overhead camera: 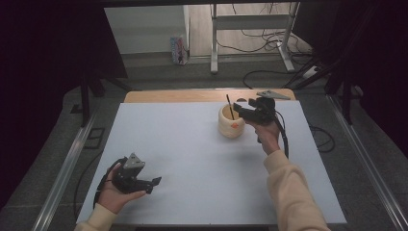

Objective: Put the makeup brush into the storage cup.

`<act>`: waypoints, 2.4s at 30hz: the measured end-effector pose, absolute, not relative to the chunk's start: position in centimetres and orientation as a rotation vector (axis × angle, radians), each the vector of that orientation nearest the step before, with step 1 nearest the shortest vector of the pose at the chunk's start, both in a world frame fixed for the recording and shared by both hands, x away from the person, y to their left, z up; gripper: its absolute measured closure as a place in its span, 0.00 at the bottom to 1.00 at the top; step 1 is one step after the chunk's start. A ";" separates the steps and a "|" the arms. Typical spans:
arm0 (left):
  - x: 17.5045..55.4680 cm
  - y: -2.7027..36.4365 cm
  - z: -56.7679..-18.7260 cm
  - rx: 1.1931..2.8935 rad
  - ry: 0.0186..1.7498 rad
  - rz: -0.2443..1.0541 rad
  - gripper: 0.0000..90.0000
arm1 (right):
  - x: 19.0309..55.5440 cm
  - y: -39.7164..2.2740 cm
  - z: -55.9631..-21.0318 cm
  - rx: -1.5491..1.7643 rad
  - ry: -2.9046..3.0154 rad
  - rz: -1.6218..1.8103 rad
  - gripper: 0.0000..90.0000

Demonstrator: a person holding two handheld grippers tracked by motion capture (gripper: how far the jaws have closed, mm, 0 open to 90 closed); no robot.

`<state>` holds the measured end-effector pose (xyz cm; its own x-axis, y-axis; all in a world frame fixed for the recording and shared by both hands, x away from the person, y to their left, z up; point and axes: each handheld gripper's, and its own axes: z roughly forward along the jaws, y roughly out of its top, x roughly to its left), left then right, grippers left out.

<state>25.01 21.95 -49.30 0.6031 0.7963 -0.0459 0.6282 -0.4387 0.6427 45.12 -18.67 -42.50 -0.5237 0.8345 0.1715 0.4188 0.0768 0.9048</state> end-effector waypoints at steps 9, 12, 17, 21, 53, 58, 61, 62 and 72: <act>25.1 21.9 -49.1 2.184 1.119 0.371 0.19 | 44.8 -18.4 -42.4 1.231 1.996 1.419 0.21; 25.2 22.1 -49.0 2.180 1.122 0.368 0.19 | 44.7 -18.3 -42.3 1.224 2.009 1.420 0.21; 25.4 22.1 -49.2 2.186 1.122 0.363 0.19 | 44.4 -18.6 -42.3 1.223 2.038 1.412 0.21; 25.4 22.1 -49.1 2.184 1.123 0.362 0.19 | 43.9 -19.0 -42.2 1.219 2.044 1.412 0.21; 25.2 22.0 -49.1 2.186 1.114 0.373 0.19 | 32.0 -24.8 -45.4 1.107 2.306 1.225 0.22; 25.1 21.9 -49.1 2.188 1.114 0.374 0.19 | 29.7 -25.2 -46.4 1.067 2.373 1.148 0.22; 25.1 21.9 -49.1 2.189 1.113 0.378 0.19 | 29.0 -25.5 -46.9 1.076 2.398 1.119 0.22; 25.1 21.9 -49.1 2.189 1.113 0.379 0.19 | 28.9 -25.7 -47.0 1.083 2.400 1.115 0.22; 25.1 22.0 -49.2 2.195 1.111 0.386 0.19 | 29.0 -26.1 -47.5 1.099 2.412 1.084 0.22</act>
<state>25.08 21.98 -49.15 0.5996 0.7999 -0.0251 0.6120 -0.4381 0.6584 28.99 -26.09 -47.49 -0.6729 0.7378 0.0542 0.5304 0.4300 0.7306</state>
